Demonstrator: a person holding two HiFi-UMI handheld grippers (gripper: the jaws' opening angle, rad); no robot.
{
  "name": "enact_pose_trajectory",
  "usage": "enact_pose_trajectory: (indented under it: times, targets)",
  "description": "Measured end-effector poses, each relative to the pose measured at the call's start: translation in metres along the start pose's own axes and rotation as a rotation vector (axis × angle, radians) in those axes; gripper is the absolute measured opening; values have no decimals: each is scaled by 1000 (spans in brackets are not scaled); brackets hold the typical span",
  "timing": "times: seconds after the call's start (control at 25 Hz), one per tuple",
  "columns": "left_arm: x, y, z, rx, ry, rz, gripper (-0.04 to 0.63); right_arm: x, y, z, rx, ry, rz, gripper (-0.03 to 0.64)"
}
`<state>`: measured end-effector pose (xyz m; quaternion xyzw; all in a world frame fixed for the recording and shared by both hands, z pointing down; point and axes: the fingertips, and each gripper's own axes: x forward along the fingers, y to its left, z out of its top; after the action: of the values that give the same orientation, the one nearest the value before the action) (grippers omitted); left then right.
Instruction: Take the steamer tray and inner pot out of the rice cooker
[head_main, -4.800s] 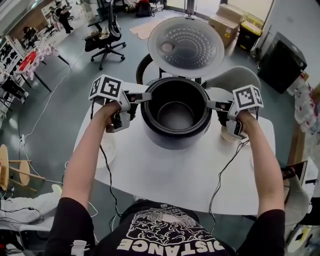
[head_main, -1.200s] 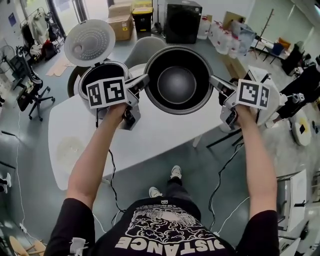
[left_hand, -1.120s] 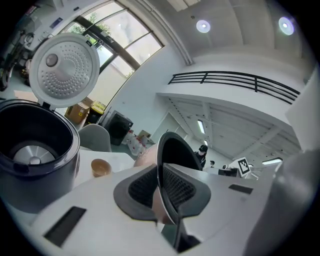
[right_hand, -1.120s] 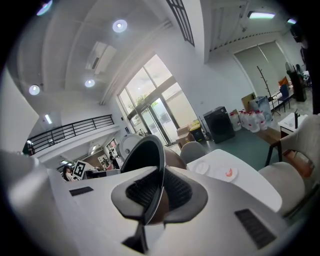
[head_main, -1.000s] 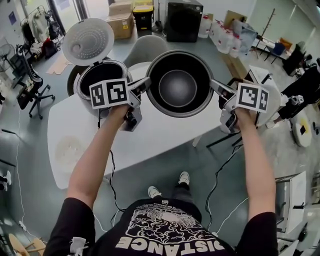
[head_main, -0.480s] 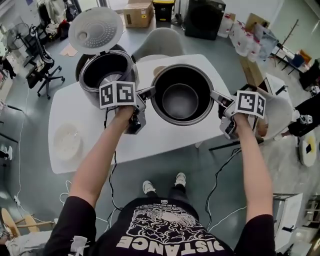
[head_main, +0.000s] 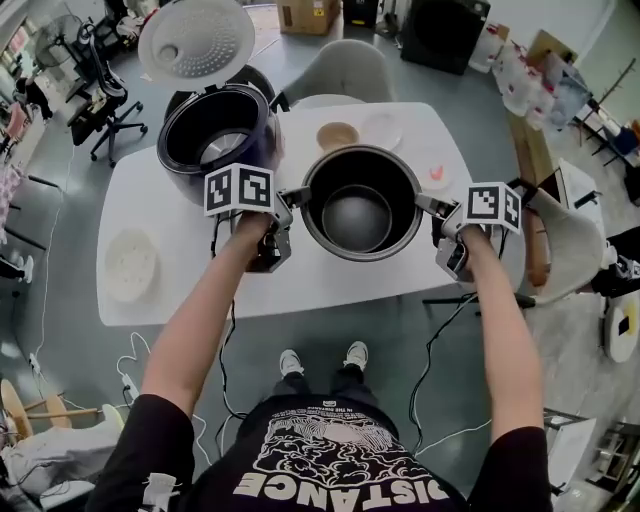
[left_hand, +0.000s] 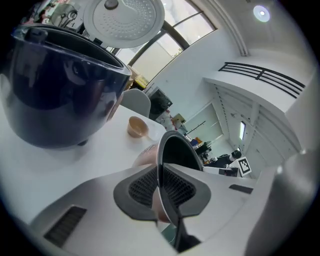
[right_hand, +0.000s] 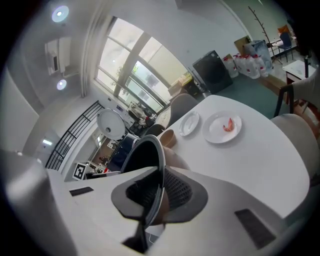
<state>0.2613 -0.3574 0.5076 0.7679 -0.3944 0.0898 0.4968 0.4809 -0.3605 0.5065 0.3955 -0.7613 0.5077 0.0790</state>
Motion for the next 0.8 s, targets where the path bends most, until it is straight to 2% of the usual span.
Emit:
enact_pose_trajectory:
  times: [0.4,0.68,0.8]
  targets:
    - [34,20,6,-68,26,46,44,36,-37,19,28,119,5,49]
    - [36,29,7,-99,6,49,46,48,-38,24,28,143,37,51]
    - [36,29,9,-85,-2,46,48,49,-37,26,24,141,38,52]
